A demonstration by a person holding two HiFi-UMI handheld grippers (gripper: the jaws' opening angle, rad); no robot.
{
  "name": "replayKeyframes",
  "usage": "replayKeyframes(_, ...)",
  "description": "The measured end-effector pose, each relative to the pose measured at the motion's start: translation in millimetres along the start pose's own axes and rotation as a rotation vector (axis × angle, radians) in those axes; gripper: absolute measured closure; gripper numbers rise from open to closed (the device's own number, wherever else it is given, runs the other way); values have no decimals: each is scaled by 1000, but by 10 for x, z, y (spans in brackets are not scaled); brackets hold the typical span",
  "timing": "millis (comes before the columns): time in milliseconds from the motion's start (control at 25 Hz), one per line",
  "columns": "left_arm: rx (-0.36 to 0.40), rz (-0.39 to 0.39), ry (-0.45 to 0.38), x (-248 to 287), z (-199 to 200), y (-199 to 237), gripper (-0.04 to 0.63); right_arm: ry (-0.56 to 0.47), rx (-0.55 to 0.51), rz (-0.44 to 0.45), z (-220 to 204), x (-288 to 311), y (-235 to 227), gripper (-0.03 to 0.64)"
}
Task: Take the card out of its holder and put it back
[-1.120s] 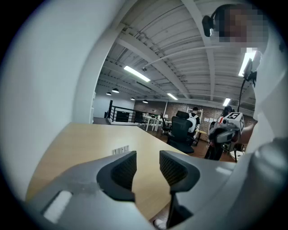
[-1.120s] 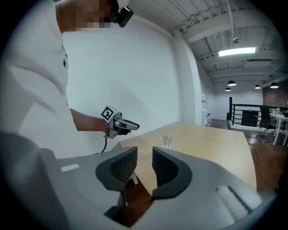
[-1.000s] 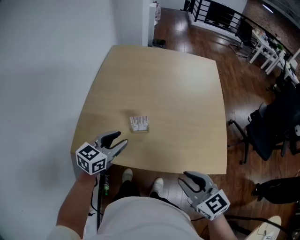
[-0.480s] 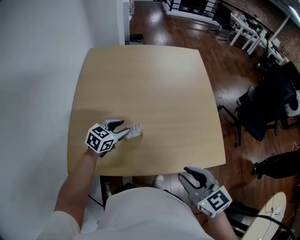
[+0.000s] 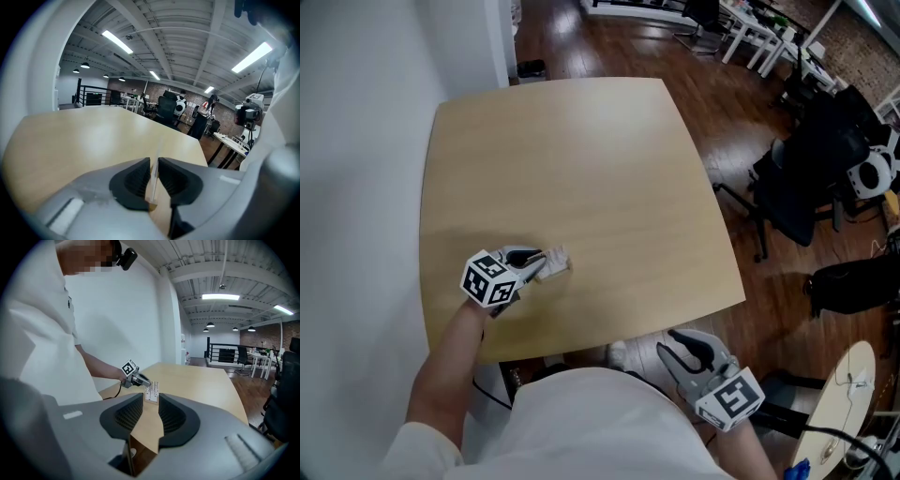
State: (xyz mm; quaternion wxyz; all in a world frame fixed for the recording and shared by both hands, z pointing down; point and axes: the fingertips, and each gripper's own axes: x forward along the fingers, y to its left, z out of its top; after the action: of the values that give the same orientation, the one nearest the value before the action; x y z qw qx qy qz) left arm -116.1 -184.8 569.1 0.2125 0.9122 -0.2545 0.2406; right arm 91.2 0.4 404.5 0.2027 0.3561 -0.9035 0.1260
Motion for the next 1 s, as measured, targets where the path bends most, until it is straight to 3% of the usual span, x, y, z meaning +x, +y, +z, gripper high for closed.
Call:
replayKeyframes(160,35,-35,8,19,-7,-71,574,-4,5,-28,-20,-31,20,508)
replayKeyframes(560,69,-49,-9,-9,142,-68,578,-6,40,-67,-111,-88,35,507)
replayKeyframes(1000,105,-19,-87,-326,595,-181,578,-37,25,-22,-84,-43,47,508)
